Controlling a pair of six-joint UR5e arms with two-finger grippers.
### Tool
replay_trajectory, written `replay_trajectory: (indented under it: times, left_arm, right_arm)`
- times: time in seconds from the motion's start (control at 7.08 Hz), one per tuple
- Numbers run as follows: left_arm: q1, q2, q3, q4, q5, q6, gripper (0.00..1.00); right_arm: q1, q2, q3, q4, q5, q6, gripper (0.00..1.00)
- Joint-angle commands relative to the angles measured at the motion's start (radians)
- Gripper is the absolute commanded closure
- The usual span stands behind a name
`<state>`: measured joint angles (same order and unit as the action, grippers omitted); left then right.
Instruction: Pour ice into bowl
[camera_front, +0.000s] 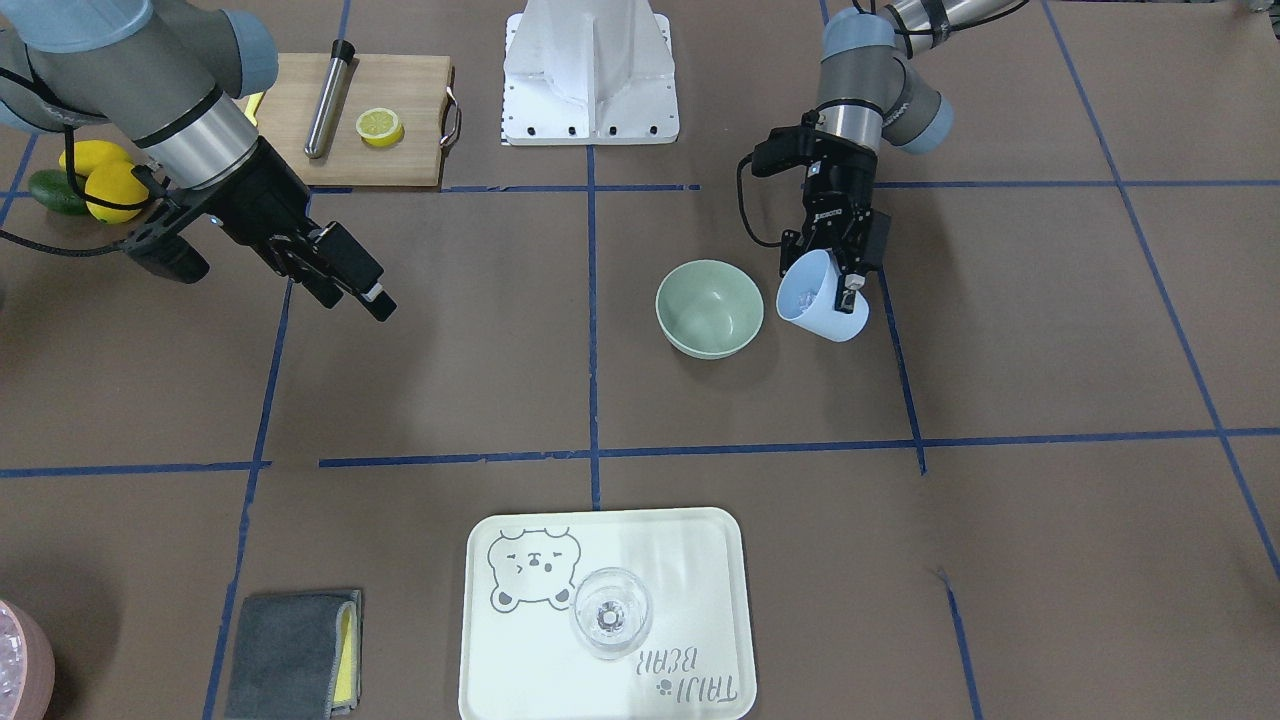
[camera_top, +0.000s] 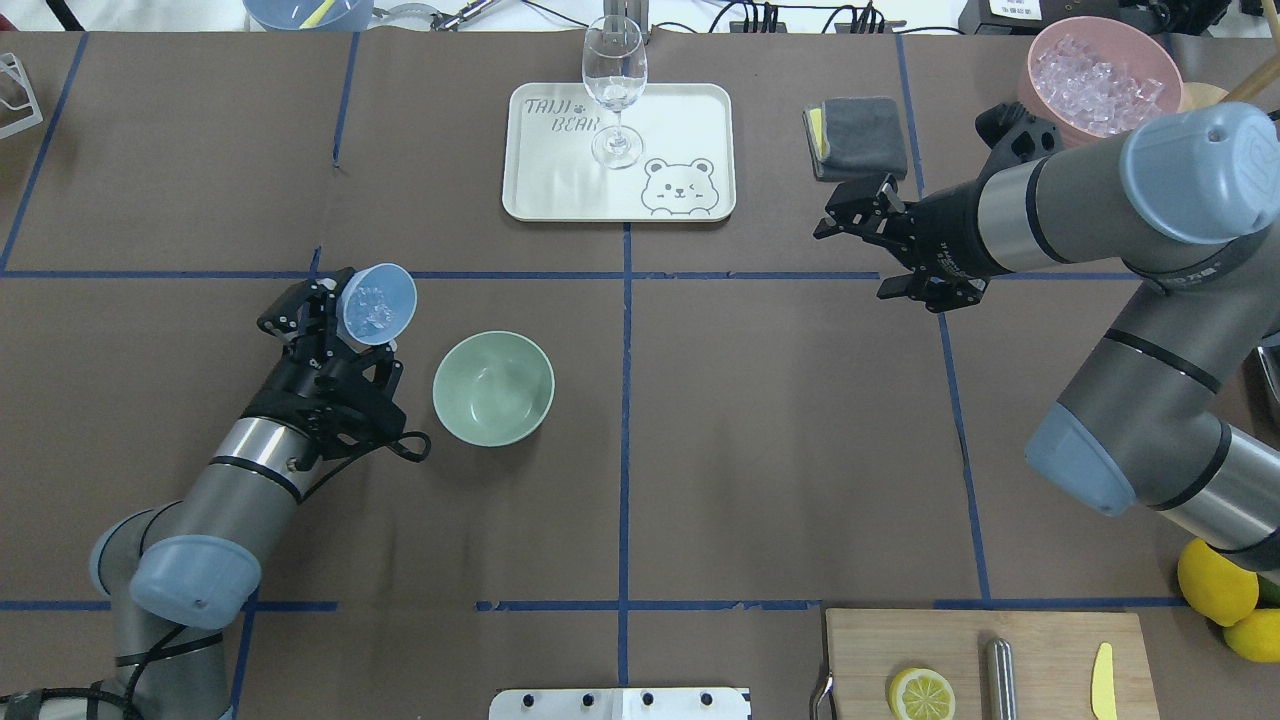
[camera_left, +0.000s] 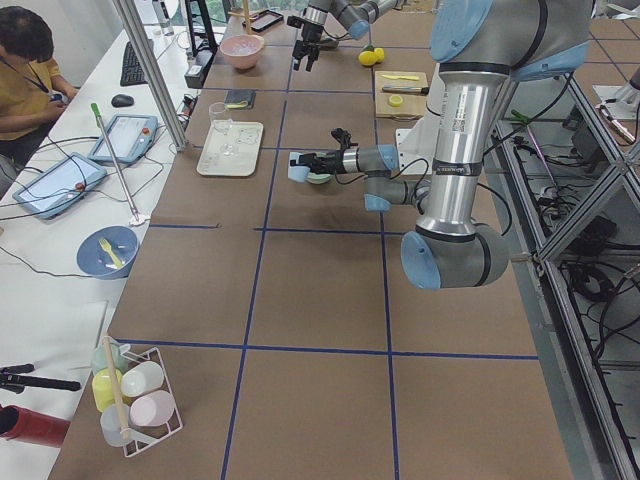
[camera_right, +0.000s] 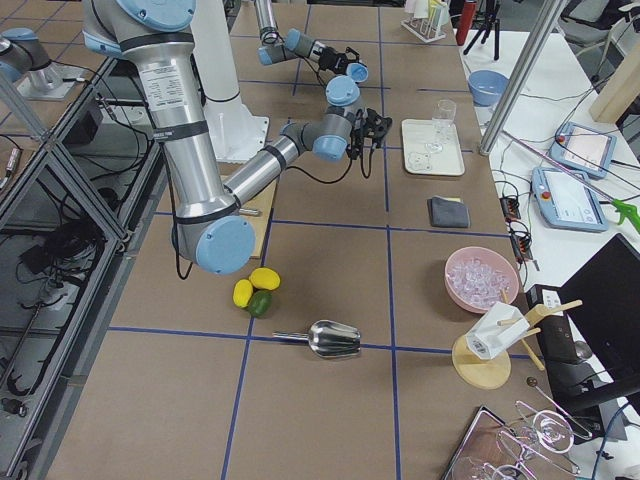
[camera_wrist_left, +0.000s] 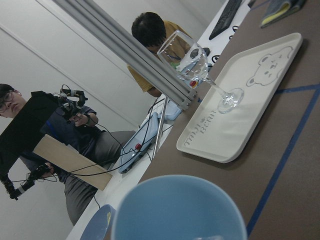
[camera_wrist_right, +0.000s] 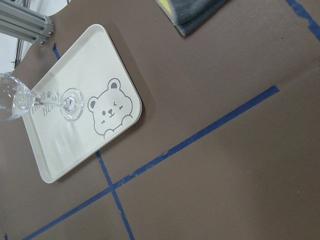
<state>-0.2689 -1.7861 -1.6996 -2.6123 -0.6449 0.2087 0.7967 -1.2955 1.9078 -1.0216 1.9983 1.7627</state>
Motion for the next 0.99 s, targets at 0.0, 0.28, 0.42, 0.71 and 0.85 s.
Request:
replay_trajectory:
  times: [0.0,0.28,0.42,0.71,0.85]
  left_arm:
    - [0.046,-0.03,0.02,0.054,0.096,0.244,1.0]
    - [0.056,-0.067,0.026,0.177,0.137,0.456,1.0]
    - [0.071,-0.067,0.025,0.179,0.196,0.563,1.0]
    - [0.08,-0.073,0.024,0.179,0.252,0.785,1.0]
    - [0.118,-0.072,0.049,0.181,0.327,0.801,1.0]
  right_arm:
    - [0.002,-0.017,-0.012,-0.002,-0.01,-0.002,0.0]
    - [0.004,-0.033,-0.012,0.0,-0.006,-0.002,0.0]
    - [0.009,-0.039,-0.012,-0.002,-0.007,-0.002,0.0]
    - [0.016,-0.044,-0.024,-0.002,-0.009,-0.003,0.0]
    - [0.016,-0.041,-0.032,-0.002,-0.01,-0.003,0.0]
